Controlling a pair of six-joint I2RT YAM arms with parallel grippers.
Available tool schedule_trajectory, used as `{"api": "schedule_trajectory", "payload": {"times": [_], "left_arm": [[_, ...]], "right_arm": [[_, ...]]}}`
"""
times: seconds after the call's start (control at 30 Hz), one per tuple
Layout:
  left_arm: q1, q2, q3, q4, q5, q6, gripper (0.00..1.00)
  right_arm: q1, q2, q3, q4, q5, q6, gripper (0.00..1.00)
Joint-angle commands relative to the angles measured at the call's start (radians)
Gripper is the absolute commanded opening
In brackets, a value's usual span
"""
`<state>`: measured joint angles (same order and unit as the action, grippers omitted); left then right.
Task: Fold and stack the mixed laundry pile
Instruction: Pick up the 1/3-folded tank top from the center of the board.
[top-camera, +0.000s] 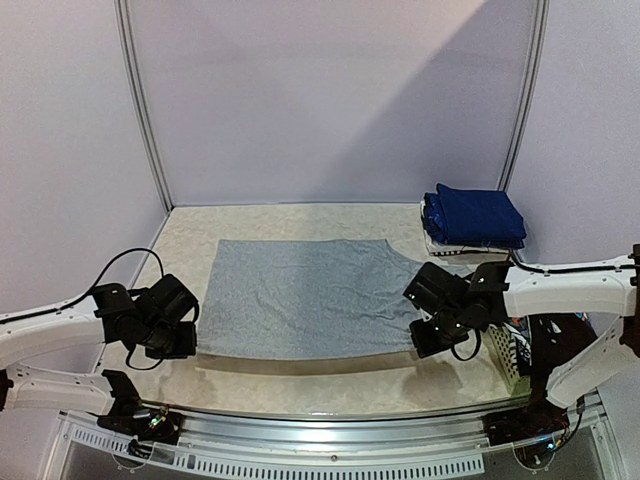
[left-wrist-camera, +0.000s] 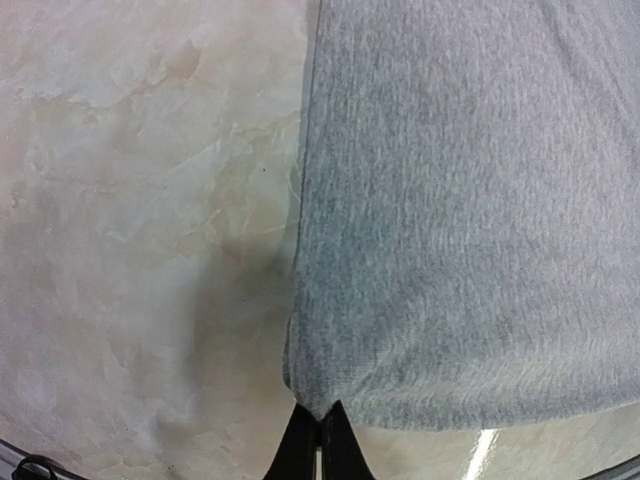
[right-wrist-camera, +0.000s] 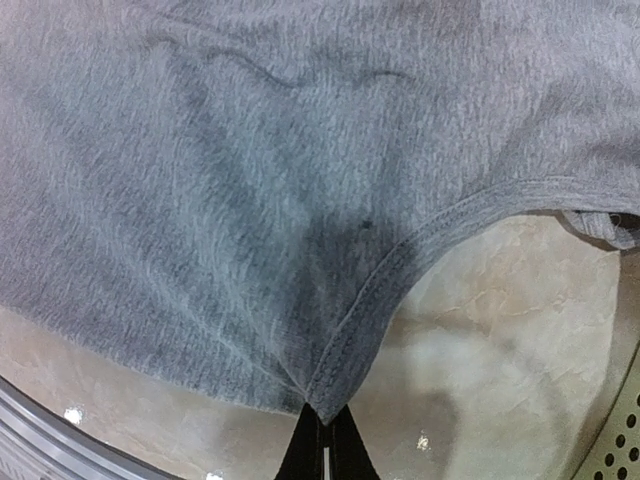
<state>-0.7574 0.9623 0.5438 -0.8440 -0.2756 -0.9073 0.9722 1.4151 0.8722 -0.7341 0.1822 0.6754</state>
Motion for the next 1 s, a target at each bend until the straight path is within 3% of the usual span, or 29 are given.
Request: {"api": "schedule_trajectory", "payload": {"times": [0.0, 0.57, 0.97], "left_arm": [[-0.008, -0.016, 0.025, -0.023, -0.04, 0.013, 0.0], [0.026, 0.127, 0.168, 0.002, -0.199, 0.102, 0.0], [0.089, 0.328, 0.245, 0.102, -0.22, 0.182, 0.0]], "right_arm": [[-0.008, 0.021, 0.051, -0.076, 0.075, 0.002, 0.0], [-0.017, 0.171, 0.206, -0.134, 0.22, -0.025, 0.0], [-0.082, 0.306, 0.308, -0.141, 0.267, -0.067, 0.0]]}}
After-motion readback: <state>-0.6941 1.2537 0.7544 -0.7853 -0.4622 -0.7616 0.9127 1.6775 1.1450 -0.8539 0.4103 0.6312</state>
